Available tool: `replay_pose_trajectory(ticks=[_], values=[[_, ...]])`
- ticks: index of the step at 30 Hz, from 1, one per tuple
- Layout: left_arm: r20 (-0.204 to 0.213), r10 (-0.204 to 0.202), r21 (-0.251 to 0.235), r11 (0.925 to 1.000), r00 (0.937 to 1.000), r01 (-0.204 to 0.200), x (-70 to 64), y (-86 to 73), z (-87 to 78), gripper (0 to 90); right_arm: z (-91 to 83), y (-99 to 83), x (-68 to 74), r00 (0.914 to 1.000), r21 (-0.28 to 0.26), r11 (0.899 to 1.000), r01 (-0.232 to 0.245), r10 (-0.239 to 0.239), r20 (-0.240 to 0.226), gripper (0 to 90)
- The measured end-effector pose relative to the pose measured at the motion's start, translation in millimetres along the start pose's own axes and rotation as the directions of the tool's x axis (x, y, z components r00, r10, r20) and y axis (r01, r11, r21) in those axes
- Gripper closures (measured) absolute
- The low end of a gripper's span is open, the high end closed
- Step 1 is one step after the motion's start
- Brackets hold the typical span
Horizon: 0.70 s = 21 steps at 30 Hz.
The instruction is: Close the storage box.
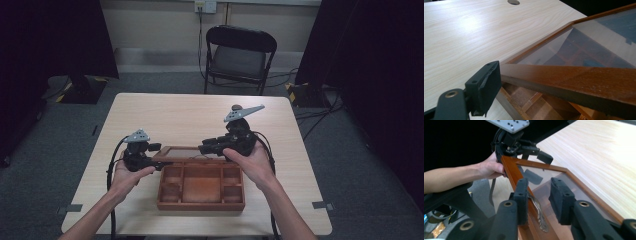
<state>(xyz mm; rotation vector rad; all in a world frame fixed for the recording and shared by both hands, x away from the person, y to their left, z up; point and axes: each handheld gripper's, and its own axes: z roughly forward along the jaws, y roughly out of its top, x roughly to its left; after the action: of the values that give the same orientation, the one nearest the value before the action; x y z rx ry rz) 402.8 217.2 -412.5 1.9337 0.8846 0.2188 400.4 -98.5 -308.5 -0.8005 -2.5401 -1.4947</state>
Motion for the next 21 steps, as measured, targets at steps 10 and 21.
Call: replay_pose_trajectory(ticks=[10,21], values=[[-0.005,0.0,-0.007,1.0,1.0,0.0,-1.4,0.6,0.2,17.1,13.9,-6.3,-3.1,0.9992,0.055,0.998,-0.02,0.022,-0.032,75.0],[-0.02,0.005,0.007,1.0,0.9998,-0.005,-0.7,-0.9,0.2,17.2,16.7,-9.3,-6.6,0.9969,0.07,0.997,-0.04,0.045,-0.065,80.9]])
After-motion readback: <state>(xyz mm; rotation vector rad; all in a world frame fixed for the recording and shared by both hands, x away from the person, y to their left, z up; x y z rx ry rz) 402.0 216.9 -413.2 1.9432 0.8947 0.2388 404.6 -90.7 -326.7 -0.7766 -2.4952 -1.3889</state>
